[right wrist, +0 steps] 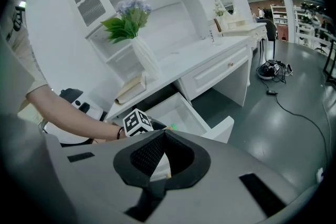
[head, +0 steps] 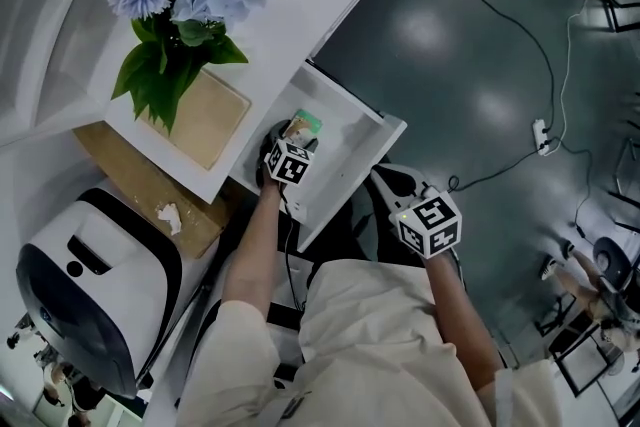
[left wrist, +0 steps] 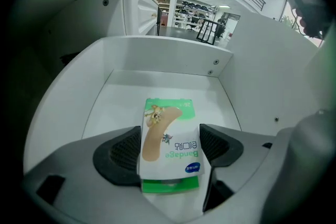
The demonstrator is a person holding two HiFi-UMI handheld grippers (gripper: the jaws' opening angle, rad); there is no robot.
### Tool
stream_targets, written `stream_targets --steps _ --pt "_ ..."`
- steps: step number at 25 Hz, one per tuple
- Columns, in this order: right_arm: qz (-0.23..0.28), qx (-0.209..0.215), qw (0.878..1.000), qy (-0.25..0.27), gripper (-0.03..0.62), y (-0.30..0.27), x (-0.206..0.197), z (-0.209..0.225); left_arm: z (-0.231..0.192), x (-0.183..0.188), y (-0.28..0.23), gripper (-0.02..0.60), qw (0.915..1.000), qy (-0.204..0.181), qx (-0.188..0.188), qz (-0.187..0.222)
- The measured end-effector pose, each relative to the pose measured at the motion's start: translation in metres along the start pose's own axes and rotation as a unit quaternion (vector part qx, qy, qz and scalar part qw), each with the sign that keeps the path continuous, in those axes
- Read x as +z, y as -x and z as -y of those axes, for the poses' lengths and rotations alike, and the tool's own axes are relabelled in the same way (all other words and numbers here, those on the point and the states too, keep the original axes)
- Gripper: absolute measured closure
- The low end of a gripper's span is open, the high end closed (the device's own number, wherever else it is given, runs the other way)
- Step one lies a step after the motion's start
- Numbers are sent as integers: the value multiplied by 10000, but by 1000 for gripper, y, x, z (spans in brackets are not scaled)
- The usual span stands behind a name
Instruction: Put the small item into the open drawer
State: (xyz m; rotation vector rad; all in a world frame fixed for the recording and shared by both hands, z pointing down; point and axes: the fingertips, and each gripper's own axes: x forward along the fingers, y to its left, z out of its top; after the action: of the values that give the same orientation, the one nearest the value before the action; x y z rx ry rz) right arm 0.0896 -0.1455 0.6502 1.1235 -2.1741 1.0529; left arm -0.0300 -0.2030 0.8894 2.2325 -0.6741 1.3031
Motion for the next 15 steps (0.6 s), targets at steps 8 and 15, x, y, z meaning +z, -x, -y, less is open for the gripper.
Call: stream_targets --steps 8,15 --pt "-103 -22 9997 238 569 2 -4 -9 6 2 8 221 9999 -22 -120 -9" --pt "-240 -82 9988 419 569 -3 -13 -21 5 12 35 221 9993 5 93 367"
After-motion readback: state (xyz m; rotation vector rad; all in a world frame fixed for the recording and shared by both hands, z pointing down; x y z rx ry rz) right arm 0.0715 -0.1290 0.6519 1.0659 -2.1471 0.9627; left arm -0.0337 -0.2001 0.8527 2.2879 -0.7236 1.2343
